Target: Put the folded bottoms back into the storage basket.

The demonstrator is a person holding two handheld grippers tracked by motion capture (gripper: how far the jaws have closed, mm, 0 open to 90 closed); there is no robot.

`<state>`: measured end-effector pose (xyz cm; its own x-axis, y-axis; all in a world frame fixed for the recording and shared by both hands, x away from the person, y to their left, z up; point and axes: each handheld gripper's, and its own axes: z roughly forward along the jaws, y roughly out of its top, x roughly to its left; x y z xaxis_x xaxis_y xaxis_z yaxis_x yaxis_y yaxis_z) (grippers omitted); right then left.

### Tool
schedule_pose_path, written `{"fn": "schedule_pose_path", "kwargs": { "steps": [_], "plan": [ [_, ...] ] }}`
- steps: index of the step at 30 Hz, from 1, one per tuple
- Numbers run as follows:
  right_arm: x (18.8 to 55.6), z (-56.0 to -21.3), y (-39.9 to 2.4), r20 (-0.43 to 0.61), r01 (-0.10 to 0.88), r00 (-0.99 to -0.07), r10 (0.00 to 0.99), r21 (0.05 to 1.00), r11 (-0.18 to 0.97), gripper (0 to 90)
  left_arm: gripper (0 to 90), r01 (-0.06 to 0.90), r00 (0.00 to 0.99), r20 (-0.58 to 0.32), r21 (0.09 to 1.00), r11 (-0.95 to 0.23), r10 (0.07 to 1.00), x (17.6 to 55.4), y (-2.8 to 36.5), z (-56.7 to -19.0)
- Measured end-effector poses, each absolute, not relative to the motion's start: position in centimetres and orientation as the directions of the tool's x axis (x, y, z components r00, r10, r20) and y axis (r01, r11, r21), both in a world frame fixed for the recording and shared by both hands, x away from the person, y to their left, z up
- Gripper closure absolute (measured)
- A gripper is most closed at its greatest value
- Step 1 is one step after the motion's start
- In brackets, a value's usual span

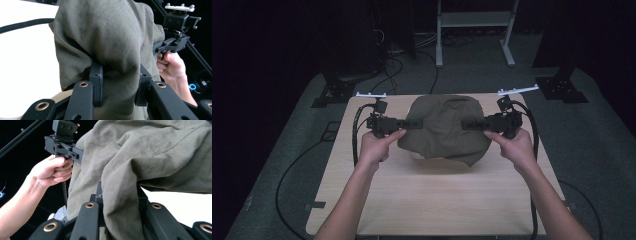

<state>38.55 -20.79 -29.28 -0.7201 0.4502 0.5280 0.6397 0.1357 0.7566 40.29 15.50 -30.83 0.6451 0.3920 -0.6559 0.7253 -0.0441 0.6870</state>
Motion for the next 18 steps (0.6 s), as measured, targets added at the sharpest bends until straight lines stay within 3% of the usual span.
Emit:
{"fn": "schedule_pose_path", "kwargs": {
  "steps": [18],
  "plan": [
    [43.8,-29.4,-20.5,0.516,0.643,-0.705,0.487,0.754,0.134,72.7,66.6,0.739,0.61,-0.675,0.674,0.01,0.414,46.0,15.5,-32.1]
  ]
}}
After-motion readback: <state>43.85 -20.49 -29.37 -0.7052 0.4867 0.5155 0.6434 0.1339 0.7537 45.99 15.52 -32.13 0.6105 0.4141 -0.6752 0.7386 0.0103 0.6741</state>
